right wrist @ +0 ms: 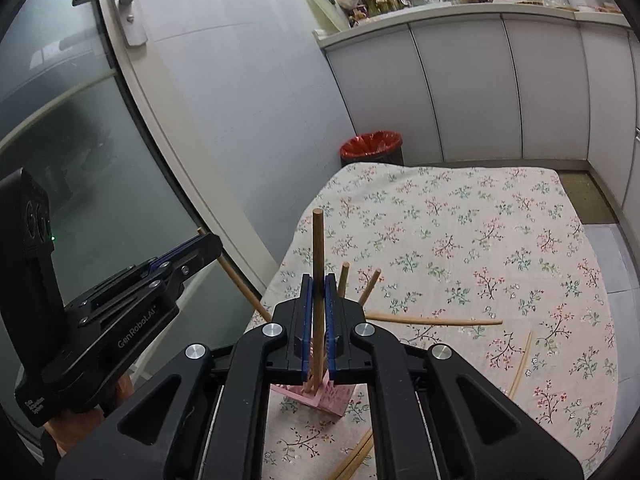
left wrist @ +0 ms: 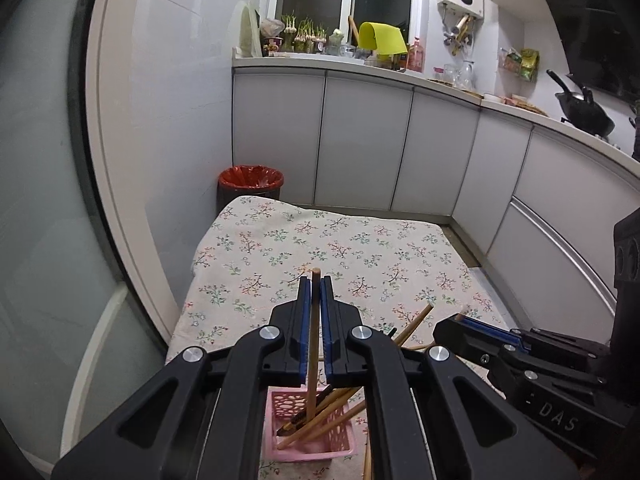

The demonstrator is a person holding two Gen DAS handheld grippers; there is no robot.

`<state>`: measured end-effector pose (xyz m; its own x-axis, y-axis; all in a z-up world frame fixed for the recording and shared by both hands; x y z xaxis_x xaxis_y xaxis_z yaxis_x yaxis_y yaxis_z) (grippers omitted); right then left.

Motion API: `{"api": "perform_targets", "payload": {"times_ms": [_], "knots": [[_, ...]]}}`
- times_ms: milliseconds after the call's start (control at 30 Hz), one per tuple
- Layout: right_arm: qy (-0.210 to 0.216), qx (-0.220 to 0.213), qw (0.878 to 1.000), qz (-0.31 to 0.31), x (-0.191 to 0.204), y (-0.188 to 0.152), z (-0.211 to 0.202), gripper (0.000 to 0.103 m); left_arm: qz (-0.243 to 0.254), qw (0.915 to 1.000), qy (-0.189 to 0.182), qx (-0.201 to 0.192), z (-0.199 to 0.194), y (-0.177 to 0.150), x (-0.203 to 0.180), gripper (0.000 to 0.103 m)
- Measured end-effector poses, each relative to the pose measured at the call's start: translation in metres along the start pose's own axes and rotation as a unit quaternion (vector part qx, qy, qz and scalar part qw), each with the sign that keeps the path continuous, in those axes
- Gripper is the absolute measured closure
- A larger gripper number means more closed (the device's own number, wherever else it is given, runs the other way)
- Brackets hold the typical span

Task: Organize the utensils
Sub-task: 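Lower both chopsticks into the pink holder and open both grippers, then move both open grippers down to the loose chopsticks on the cloth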

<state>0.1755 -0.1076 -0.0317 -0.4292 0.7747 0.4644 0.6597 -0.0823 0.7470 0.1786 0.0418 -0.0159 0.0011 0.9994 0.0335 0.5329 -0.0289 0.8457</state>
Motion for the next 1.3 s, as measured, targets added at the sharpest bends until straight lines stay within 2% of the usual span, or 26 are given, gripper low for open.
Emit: {"api": "perform_targets", "payload": {"times_ms": [33,67,100,167,267,433,500,667,833,967,1133,1300], "knots": [[0.0,0.001,1.0,0.0,-0.001,0.0,0.001,0.097,-0.002,1.0,-0.002,0.005,0.002,0.0,-0.001,0.096],[-0.002,0.001,1.0,0.002,-0.002,-0.001,0.001,0.094,-0.003,1.0,-0.004,0.007,0.003,0.001,-0.001,0.09],[-0.002,0.0,1.0,0.004,-0.003,-0.001,0.0,0.093,-0.005,0.9999,-0.004,0.009,0.002,0.001,-0.002,0.076],[0.001,-0.004,1.0,0.011,-0.005,0.001,-0.003,0.083,-0.011,0.9999,-0.005,0.004,-0.003,0.0,0.0,0.062],[0.004,-0.01,1.0,0.013,-0.007,0.004,-0.012,0.08,-0.019,0.9996,-0.016,0.01,-0.008,-0.001,0.004,0.06],[-0.003,-0.024,1.0,0.008,-0.013,0.007,-0.032,0.071,-0.037,0.9981,-0.03,0.038,-0.013,-0.007,0.008,0.043],[-0.009,-0.025,1.0,0.012,-0.018,0.007,-0.04,0.067,-0.034,0.9981,-0.03,0.041,-0.017,-0.012,0.007,0.031],[-0.027,-0.018,0.999,0.018,-0.037,0.005,-0.055,0.051,-0.026,0.9972,-0.031,0.062,-0.018,-0.025,0.001,0.015],[-0.048,-0.003,0.998,0.026,-0.057,-0.002,-0.068,0.03,-0.02,0.9937,-0.048,0.099,-0.017,-0.045,-0.009,0.011],[-0.071,0.014,0.997,0.042,-0.077,-0.012,-0.073,0.018,0.011,0.9921,-0.049,0.115,-0.016,-0.06,-0.023,0.009],[-0.101,0.049,0.992,0.065,-0.103,-0.028,-0.071,0.011,0.059,0.9865,-0.045,0.146,-0.007,-0.084,-0.04,0.008],[-0.144,0.101,0.981,0.079,-0.126,-0.049,-0.063,0.008,0.095,0.9724,-0.065,0.203,0.005,-0.111,-0.054,0.008]]}}
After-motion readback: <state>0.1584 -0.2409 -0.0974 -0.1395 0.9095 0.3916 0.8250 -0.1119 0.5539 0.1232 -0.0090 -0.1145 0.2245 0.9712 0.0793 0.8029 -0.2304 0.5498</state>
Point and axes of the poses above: each gripper's, at about its wrist camera, not at the fingertips, and z roughly the way its jaws point, x to its left, y to its top, the point moved 2 cm from there along z, roughly the way its jaws point, and after that the axes turned 11 degrees about y, right-handed, at the moved point
